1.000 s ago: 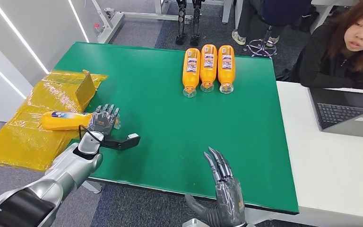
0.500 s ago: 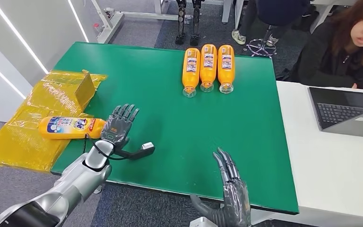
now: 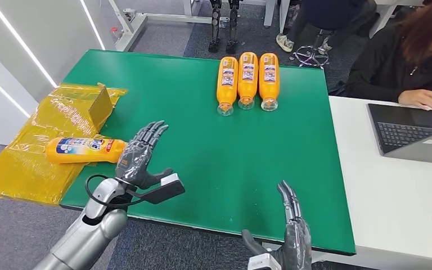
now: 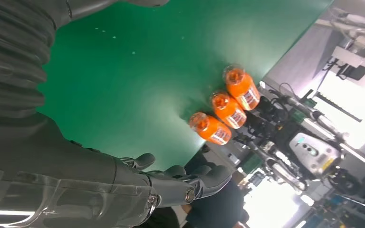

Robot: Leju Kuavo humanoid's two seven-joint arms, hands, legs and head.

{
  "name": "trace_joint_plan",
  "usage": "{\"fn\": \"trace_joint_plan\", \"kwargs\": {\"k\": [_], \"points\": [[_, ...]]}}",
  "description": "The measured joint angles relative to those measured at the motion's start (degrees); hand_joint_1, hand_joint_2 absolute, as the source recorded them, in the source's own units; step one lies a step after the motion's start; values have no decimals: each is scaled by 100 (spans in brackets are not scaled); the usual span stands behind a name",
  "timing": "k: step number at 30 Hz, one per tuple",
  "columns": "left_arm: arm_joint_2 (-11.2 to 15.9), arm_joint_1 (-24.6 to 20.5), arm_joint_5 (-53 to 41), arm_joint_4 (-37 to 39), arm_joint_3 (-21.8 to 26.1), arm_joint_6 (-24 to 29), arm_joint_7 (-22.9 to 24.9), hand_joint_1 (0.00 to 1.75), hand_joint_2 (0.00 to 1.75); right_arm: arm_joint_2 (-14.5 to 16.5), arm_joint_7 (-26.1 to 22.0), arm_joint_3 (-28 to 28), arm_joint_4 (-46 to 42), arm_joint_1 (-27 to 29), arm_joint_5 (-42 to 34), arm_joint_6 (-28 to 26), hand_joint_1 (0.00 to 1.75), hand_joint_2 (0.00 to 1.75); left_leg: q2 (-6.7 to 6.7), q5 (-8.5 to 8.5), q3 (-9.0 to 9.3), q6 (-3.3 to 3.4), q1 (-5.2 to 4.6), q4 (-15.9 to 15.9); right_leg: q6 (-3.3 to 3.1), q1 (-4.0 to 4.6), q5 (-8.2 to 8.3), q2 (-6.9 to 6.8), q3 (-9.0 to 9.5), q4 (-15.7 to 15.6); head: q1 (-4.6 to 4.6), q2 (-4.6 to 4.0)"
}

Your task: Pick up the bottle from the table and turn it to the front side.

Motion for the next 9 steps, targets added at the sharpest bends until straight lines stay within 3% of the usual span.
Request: {"fn": "trace_joint_plan", "kwargs": {"k": [5, 9], "points": [[-52, 660, 902, -1305, 139, -134, -577, 0, 175, -18, -52, -397, -395, 463, 37, -10, 0, 175, -4, -3, -3, 1, -1, 0, 1, -1, -3, -4, 1, -2, 1, 0], [-199, 1012, 1462, -1747, 246, -151, -986, 0, 175, -19, -196, -741, -821, 823, 5, -10, 0, 175, -3, -8, -3, 0, -2, 0, 1, -1, -3, -2, 1, -4, 0, 0]]}}
